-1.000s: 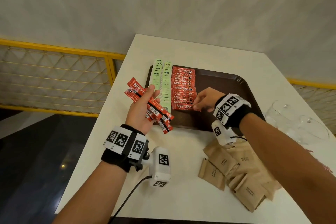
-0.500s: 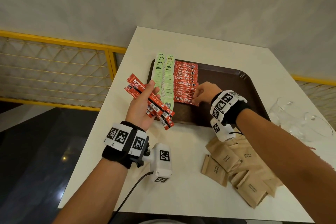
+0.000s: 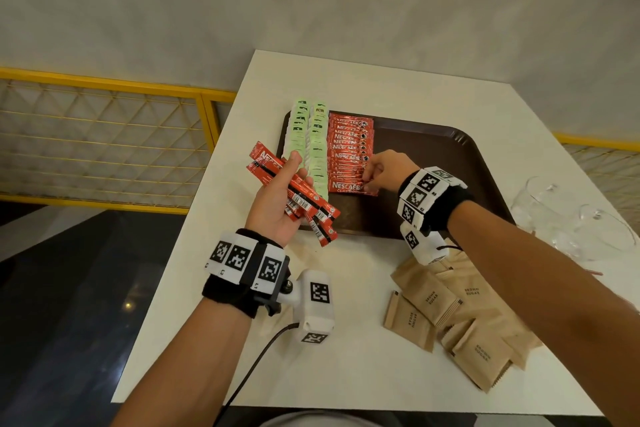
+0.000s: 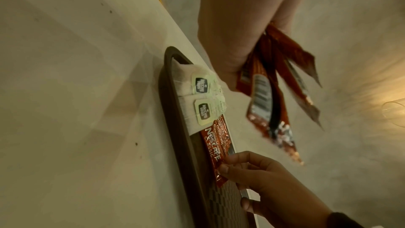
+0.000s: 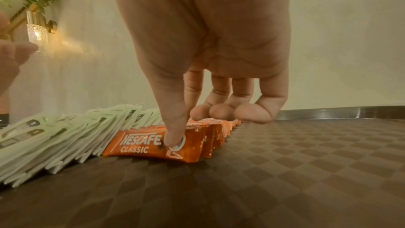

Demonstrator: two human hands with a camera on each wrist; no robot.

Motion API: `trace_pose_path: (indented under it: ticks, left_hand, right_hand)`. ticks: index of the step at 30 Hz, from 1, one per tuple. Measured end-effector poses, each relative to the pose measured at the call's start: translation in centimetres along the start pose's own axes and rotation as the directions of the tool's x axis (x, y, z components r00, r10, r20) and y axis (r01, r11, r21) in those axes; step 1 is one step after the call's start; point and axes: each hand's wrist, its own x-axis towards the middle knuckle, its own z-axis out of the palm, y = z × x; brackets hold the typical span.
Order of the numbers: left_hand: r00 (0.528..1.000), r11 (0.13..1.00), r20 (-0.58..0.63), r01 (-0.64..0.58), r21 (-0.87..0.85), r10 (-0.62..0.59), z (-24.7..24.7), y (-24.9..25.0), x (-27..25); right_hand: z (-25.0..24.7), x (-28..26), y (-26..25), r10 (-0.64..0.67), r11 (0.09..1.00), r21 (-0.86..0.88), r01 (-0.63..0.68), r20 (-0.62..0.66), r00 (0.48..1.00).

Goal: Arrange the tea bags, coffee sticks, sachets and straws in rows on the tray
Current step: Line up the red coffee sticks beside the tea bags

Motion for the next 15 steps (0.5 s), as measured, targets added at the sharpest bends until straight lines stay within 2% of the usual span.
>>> trace_pose_path:
  ticks: [7, 11, 15]
  left_hand:
    - [0.998, 0.999, 0.06, 0.036, -0.036, -0.034, 0.43, -0.21, 0.35]
    - [0.997, 0.996, 0.083, 0.0, 0.085, -0.007, 0.67, -0.13, 0.3]
    - [0.997, 0.991, 0.077, -0.003, 0.134, -0.007, 0.65, -0.13, 0.31]
  right_hand:
    - [-0.24, -0.16, 0.31, -0.015, 0.999, 0.038, 0.015, -0.015, 1.0]
    - [-0.66, -0.32, 0.4, -0.039, 0.99, 0.135, 0.049, -0.072, 0.997]
    - [-0.8, -1.01, 0.15, -0.132, 0.947, 0.276, 0.165, -0.134, 0.982]
